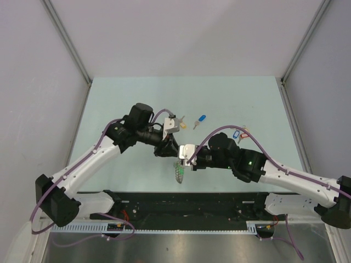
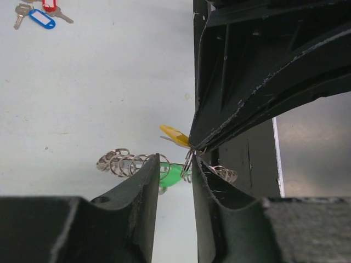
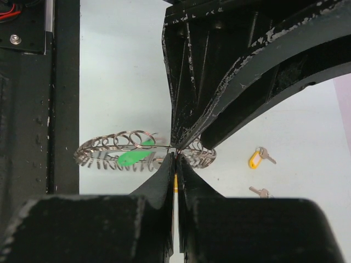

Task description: Put the keys on the keyring

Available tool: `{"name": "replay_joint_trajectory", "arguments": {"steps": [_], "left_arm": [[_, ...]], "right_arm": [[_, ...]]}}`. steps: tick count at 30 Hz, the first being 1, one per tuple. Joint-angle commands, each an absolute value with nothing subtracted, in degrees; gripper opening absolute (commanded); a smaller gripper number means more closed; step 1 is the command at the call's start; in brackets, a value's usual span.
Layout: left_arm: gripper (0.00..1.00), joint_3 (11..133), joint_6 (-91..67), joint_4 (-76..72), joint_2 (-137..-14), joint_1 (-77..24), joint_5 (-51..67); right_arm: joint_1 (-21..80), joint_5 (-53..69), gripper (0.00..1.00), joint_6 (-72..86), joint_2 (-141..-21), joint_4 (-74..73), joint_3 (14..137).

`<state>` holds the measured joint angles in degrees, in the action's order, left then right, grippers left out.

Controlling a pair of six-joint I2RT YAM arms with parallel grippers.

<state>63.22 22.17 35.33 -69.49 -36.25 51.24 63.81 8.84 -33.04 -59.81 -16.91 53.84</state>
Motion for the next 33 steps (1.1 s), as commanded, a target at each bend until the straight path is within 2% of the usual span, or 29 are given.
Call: {"name": "replay_joint_trajectory", "arguments": {"steps": [1,27,33], "left_arm": [[0.32,66.18,25.31,38.84,-70.22,-36.56,53.96],[0.34,60.91,22.15,35.33,-66.8,-36.65,52.56],[0.31,61.17,21.88,35.33,-67.76,-36.74,53.52]], "right_arm": [[64.6,9.76,0.0,-33.31,-59.85,-14.33,56.87],[64.86,8.7,0.0,-32.96,-60.21,-15.12,56.87],[65.04,8.53,0.0,-32.87,-60.12,-15.12,56.87]]}}
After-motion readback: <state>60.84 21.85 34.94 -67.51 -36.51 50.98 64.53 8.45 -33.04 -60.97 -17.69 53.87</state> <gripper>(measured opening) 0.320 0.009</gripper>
